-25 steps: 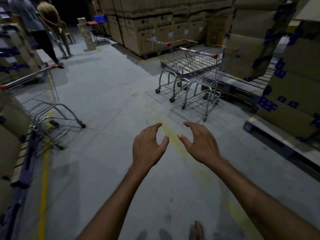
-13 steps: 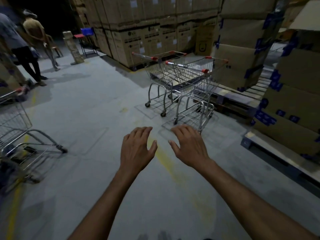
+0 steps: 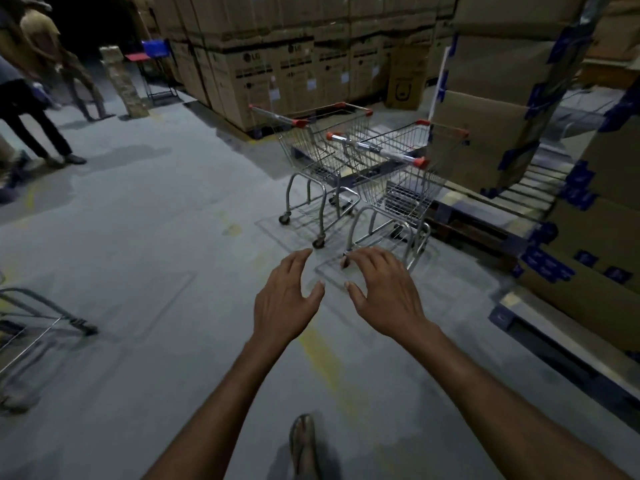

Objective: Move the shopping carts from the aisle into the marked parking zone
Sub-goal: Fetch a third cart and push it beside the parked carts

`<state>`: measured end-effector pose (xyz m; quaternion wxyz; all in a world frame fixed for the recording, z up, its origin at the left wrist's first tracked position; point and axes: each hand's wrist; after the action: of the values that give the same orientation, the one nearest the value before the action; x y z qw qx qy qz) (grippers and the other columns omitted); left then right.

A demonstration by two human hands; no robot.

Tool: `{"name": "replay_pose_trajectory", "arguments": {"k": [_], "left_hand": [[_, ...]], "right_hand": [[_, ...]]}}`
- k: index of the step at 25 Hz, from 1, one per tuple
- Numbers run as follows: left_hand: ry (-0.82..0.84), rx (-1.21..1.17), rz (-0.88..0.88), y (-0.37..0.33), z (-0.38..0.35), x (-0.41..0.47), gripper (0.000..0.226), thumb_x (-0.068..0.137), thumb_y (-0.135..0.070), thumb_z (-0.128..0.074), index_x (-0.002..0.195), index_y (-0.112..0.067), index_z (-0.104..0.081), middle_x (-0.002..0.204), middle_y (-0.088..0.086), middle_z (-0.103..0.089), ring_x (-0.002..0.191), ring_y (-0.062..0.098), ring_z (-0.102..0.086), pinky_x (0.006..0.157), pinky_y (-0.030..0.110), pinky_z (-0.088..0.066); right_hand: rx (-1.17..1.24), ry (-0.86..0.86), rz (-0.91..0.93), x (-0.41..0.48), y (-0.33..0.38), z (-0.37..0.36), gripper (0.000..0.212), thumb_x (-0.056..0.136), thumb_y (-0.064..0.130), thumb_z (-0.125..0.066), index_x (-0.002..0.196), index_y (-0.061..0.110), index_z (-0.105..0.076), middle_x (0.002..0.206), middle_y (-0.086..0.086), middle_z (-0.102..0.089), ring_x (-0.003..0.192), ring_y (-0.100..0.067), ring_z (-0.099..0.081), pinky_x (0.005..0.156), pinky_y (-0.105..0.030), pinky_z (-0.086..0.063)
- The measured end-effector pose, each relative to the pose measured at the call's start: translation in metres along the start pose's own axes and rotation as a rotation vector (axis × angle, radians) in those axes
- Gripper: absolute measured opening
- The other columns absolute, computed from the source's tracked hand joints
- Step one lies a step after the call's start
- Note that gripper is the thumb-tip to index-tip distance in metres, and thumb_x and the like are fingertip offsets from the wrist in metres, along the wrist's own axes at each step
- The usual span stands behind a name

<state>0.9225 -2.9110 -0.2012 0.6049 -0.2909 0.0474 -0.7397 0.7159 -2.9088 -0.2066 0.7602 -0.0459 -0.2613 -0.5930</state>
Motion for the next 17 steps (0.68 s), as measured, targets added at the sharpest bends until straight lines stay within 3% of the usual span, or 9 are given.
{"name": "replay_pose_trajectory", "arguments": {"k": [8, 17], "left_hand": [[0.04, -0.262, -0.017, 0.067, -0.054, 0.209, 0.066, 0.092, -0.059, -0.056, 0.15, -0.05, -0.027, 0.152, -0.021, -0.04, 0.121, 0.005, -0.06, 0.086, 0.032, -0.053], [0.103, -0.322, -0.159, 0.084, -0.089, 0.377, 0.065, 0.092, -0.056, -0.059, 0.149, -0.051, -0.029, 0.15, -0.022, -0.043, 0.121, 0.004, -0.058, 0.079, 0.03, -0.051]], "right_hand": [[0.002, -0.042, -0.155, 0.17, -0.041, -0.072, 0.053, 0.09, 0.037, -0.066, 0.14, 0.025, -0.051, 0.14, 0.003, -0.053, 0.131, -0.02, -0.044, 0.105, -0.045, -0.044], [0.047, -0.103, -0.3, 0.308, -0.089, -0.112, 0.053, 0.089, 0.036, -0.068, 0.138, 0.026, -0.051, 0.138, 0.006, -0.054, 0.128, -0.016, -0.046, 0.105, -0.037, -0.042]]}}
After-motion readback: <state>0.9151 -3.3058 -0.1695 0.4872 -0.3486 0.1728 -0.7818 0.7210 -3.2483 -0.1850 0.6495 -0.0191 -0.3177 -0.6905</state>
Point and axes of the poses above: each hand's wrist, its own x-axis towards the middle knuckle, its own z-axis out of the back of the hand, y = z × x
